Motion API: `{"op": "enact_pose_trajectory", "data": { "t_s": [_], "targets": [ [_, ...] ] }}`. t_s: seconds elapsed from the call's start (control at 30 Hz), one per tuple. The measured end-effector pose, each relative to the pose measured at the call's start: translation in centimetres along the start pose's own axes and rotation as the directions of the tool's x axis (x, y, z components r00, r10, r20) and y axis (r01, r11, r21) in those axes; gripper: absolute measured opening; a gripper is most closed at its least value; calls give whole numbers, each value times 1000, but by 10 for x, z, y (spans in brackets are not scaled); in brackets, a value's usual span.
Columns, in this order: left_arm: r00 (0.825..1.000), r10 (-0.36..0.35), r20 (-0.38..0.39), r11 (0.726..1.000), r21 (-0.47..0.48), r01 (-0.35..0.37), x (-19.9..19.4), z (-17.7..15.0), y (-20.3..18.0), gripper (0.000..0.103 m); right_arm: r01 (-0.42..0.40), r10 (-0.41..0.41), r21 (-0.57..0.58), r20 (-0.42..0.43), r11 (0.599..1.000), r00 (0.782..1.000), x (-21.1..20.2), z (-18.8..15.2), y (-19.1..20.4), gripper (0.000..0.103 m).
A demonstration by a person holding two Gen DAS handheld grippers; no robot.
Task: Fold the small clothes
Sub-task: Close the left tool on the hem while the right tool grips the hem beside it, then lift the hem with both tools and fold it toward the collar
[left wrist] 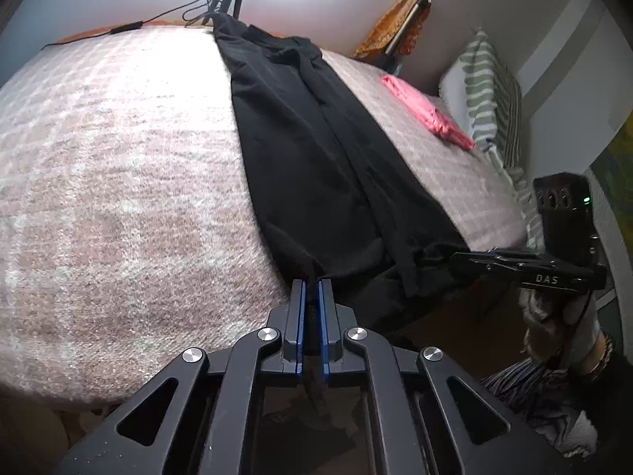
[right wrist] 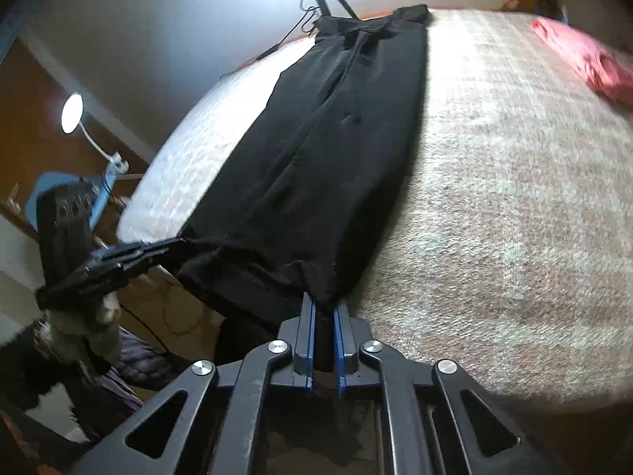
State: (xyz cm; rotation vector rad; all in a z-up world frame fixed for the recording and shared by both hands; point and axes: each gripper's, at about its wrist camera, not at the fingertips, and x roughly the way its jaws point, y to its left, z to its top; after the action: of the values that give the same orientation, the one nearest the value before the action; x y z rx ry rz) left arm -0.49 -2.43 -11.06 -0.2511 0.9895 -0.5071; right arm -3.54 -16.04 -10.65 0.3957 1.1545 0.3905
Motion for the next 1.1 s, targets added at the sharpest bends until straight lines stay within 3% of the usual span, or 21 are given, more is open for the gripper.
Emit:
{"op": "enact_pose_trajectory", "data": {
  "t_s": [0.23,0.53,0.8,1.1],
  "targets": [
    [998,-53,29,998,-27,54,-6,15,-3,4,-114,107,92,76,989,991,-18,15,-10,3],
    [994,-77,78,997,2,77,-13,56,-9,4,-187,167,138,142,973,976,-31,50,-12,3],
    [996,-41,85,999,-22,43,1,94,9,4,-159,138,139,152,978,979,-23,94,-15,3],
    [997,-13,71,996,-92,20,34,130,37,4,-144,111,223,152,964,982,7,134,-44,3]
  ]
}}
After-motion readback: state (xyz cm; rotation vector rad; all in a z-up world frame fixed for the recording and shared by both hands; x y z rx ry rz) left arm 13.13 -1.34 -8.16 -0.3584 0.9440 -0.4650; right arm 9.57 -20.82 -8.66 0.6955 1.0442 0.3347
